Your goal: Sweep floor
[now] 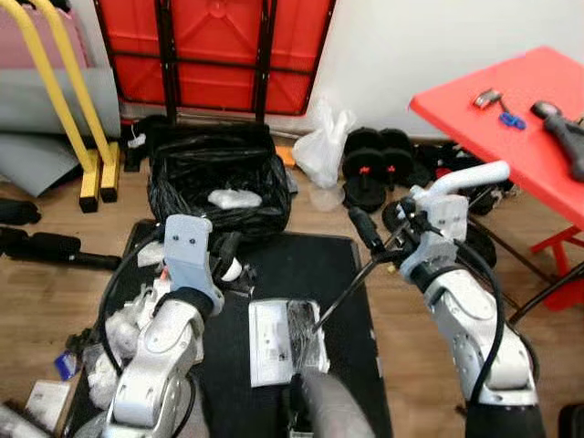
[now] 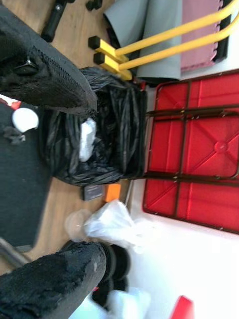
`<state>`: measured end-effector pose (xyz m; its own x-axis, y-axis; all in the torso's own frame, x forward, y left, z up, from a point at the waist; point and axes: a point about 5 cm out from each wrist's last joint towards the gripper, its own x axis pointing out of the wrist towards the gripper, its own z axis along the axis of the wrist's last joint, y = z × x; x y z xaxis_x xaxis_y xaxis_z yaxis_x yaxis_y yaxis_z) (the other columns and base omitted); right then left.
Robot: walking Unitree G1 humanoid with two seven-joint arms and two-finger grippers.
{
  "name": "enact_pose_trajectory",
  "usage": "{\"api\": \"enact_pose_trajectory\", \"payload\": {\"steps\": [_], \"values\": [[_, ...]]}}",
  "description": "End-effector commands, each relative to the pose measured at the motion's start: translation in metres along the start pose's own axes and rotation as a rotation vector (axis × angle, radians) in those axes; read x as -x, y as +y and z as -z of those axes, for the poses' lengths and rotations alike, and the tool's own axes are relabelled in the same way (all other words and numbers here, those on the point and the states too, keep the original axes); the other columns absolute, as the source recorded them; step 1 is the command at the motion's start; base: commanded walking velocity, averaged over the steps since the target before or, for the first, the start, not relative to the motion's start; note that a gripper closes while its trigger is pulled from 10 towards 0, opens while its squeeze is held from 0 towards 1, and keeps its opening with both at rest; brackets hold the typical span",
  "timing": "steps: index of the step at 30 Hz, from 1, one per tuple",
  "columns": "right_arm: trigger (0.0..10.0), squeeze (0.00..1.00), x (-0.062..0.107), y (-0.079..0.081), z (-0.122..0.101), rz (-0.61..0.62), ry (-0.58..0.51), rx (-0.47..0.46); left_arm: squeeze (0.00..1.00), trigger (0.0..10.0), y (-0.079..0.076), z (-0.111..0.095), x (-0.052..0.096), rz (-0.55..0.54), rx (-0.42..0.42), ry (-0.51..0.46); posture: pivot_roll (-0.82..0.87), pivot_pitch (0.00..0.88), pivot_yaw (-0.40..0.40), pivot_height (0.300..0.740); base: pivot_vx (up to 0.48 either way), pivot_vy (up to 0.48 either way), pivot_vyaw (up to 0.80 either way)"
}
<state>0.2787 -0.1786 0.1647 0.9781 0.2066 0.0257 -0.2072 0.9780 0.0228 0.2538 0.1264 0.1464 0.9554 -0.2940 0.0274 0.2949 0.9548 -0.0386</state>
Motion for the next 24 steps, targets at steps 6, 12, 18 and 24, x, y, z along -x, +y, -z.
{"api": "enact_pose_trajectory", "payload": {"steps": [6, 12, 18, 24], "values": [[10.0, 0.00, 0.009, -0.016, 0.002, 0.073, 0.045, 0.024, 0.00, 10.0, -0.001, -0.006, 0.006, 0.014, -0.016, 0.011, -0.12, 0.282, -0.141, 0.605, 0.000, 0.000, 0.00], [10.0, 0.00, 0.024, -0.023, 0.003, 0.119, 0.070, 0.032, 0.00, 10.0, 0.000, -0.017, 0.016, 0.015, -0.010, 0.003, -0.12, 0.373, -0.132, 0.585, 0.000, 0.000, 0.00], [10.0, 0.00, 0.031, -0.024, 0.006, 0.144, 0.081, 0.032, 0.00, 10.0, 0.001, -0.021, 0.022, 0.019, -0.023, 0.016, -0.11, 0.392, -0.115, 0.570, 0.000, 0.000, 0.00], [10.0, 0.00, 0.028, -0.030, 0.003, 0.192, 0.067, 0.044, 0.00, 10.0, 0.004, -0.024, 0.028, 0.026, -0.034, 0.038, -0.09, 0.423, -0.097, 0.545, 0.000, 0.000, 0.00]]}}
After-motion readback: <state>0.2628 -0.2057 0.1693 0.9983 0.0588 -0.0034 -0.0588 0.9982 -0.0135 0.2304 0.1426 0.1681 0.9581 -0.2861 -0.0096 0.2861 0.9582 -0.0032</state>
